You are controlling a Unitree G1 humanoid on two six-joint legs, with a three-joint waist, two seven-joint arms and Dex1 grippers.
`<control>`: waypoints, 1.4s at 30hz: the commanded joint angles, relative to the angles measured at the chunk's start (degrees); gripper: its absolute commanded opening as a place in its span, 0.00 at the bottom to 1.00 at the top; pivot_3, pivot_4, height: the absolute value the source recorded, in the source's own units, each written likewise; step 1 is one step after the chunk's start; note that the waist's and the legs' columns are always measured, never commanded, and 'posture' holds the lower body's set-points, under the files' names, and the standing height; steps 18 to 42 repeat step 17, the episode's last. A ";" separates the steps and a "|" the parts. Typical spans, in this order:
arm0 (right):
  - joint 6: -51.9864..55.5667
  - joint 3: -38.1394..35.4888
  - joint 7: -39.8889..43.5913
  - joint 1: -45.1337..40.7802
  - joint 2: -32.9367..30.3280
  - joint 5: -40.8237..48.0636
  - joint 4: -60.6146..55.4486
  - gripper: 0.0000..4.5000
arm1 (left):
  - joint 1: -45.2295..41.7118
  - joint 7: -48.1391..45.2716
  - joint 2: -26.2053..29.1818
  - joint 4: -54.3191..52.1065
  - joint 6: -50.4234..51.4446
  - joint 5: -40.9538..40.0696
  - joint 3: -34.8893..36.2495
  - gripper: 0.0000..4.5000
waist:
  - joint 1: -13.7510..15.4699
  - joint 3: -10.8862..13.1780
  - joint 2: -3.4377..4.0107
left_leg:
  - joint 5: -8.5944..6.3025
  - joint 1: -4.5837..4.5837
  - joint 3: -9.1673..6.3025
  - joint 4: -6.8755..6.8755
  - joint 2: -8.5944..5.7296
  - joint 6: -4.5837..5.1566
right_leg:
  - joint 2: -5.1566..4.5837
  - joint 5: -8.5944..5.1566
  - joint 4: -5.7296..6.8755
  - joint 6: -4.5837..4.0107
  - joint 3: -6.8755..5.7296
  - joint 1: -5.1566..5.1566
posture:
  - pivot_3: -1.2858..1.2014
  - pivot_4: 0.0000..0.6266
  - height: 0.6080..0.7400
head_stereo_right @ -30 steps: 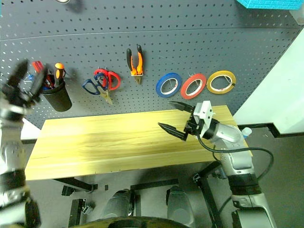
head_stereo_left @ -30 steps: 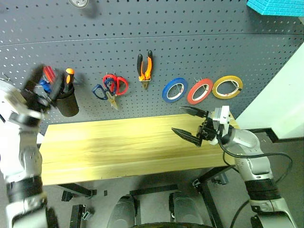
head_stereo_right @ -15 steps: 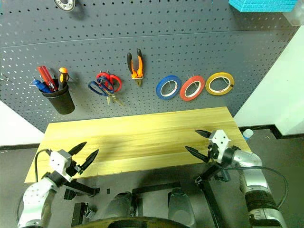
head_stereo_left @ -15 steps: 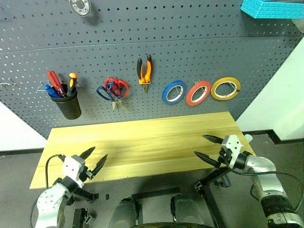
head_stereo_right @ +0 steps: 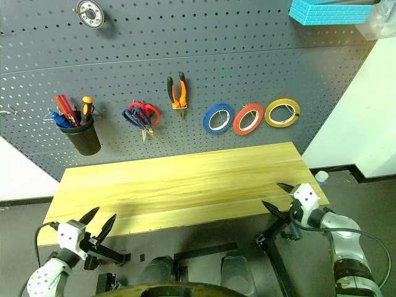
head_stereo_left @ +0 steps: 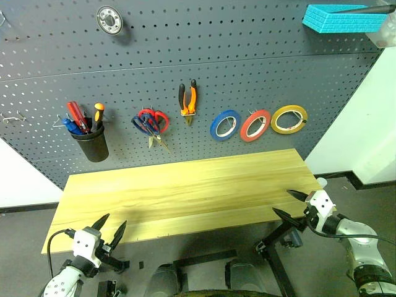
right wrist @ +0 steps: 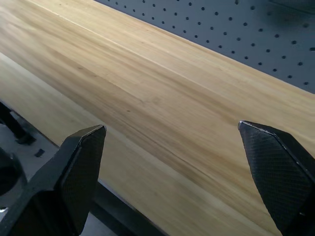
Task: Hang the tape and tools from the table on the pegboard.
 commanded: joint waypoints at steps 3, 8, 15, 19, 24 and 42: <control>1.60 0.11 -1.47 -0.11 0.64 0.13 -5.94 1.00 | -0.56 -0.34 1.05 0.50 -1.53 -0.50 0.30 0.71 | 0.46 -0.13 -0.22 | -0.02 0.06 0.04 -0.01 -0.02 -0.02 | 0.00 0.01 0.81 0.01 0.17 -0.38 | 0.50 0.02 1.00; 5.56 0.56 -3.16 0.59 0.60 0.26 -12.10 1.00 | -0.92 -0.48 0.91 0.80 -1.50 -0.44 -0.01 0.71 | 1.24 -0.28 -0.02 | -0.02 0.31 0.03 -0.11 0.09 -0.02 | 0.06 0.02 1.62 -0.06 0.16 -0.77 | 0.50 0.02 1.00; 9.09 0.97 -4.32 0.68 0.68 -0.02 -16.20 1.00 | -0.56 0.05 0.26 0.81 -1.85 0.08 -0.59 0.71 | 1.26 -0.36 0.05 | -0.03 -0.05 0.07 0.01 0.09 -0.03 | 0.04 0.03 0.75 -0.04 0.10 -0.73 | 0.50 0.02 1.00; 9.22 1.09 -4.27 0.61 0.67 -0.14 -16.06 1.00 | -0.47 0.40 0.05 1.11 -2.19 0.48 -0.84 0.71 | 1.29 -0.37 0.03 | -0.03 -0.07 0.17 0.02 0.08 -0.03 | 0.01 0.03 0.63 -0.04 0.11 -0.68 | 0.51 0.02 1.00; 9.22 1.09 -4.27 0.61 0.67 -0.14 -16.06 1.00 | -0.47 0.40 0.05 1.11 -2.19 0.48 -0.84 0.71 | 1.29 -0.37 0.03 | -0.03 -0.07 0.17 0.02 0.08 -0.03 | 0.01 0.03 0.63 -0.04 0.11 -0.68 | 0.51 0.02 1.00; 9.22 1.09 -4.27 0.61 0.67 -0.14 -16.06 1.00 | -0.47 0.40 0.05 1.11 -2.19 0.48 -0.84 0.71 | 1.29 -0.37 0.03 | -0.03 -0.07 0.17 0.02 0.08 -0.03 | 0.01 0.03 0.63 -0.04 0.11 -0.68 | 0.51 0.02 1.00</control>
